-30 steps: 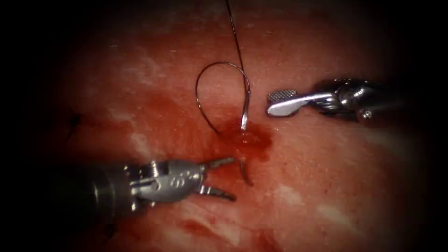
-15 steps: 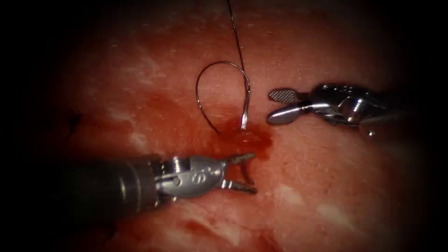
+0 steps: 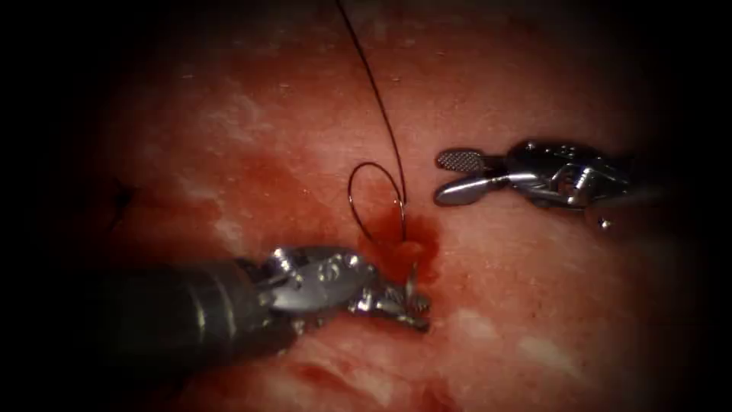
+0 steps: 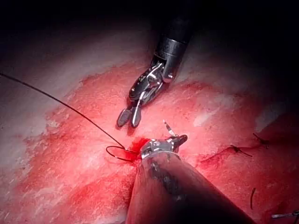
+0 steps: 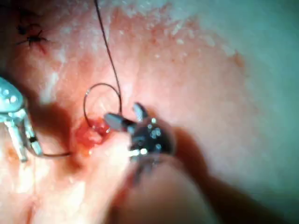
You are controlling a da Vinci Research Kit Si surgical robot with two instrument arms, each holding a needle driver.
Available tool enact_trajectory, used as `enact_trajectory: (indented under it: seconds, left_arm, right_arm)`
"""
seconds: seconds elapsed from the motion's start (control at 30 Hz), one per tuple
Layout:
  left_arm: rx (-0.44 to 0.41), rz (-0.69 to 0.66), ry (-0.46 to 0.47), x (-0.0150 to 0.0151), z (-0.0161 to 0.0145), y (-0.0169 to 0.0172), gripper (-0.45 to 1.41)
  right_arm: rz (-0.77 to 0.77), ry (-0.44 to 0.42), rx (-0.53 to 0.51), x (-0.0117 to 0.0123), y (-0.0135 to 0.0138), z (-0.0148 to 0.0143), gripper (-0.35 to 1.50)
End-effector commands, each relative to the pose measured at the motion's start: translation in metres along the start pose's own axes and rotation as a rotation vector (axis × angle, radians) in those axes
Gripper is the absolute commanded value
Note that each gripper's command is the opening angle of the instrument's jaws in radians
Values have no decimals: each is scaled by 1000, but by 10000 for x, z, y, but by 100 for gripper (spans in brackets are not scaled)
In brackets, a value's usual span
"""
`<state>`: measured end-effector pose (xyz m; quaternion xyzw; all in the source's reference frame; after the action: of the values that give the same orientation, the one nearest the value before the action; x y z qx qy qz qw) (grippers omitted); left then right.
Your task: Wound Closure
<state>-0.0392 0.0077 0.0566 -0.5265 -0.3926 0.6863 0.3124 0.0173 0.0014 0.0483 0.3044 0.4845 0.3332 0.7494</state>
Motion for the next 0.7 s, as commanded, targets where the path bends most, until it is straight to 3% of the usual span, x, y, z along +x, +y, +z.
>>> enact_trajectory:
  seconds: [0.03,0.1,0.3,0.4,0.5,0.57,0.6,0.63,0.67,0.7]
  left_arm:
    - [-1,-4,0,-4,7,-4,-45]
    - [-43,-84,27,11,1,9,-45]
    - [-136,-199,125,40,-21,29,-45]
    - [-160,-212,131,50,-32,37,-45]
    - [-135,-76,145,58,-40,44,-45]
    - [-32,155,138,62,-48,52,-45]
    - [-32,155,138,62,-48,52,-45]
    - [-11,205,128,62,-49,53,-45]
    - [70,387,112,66,-55,58,-45]
    - [70,387,112,66,-55,58,-45]
  right_arm:
    - [1,-2,4,-8,-2,8,26]
    - [-2,-5,17,-10,-3,8,11]
    - [6,-29,47,-17,-6,7,4]
    - [5,-29,49,-17,-6,5,4]
    - [5,-30,50,-18,-6,3,4]
    - [3,-32,55,-20,-6,1,9]
    - [3,-32,55,-20,-6,1,9]
    - [8,-32,55,-21,-6,1,12]
    - [-5,-31,52,-22,-7,1,32]
    - [-5,-31,52,-22,-7,1,32]
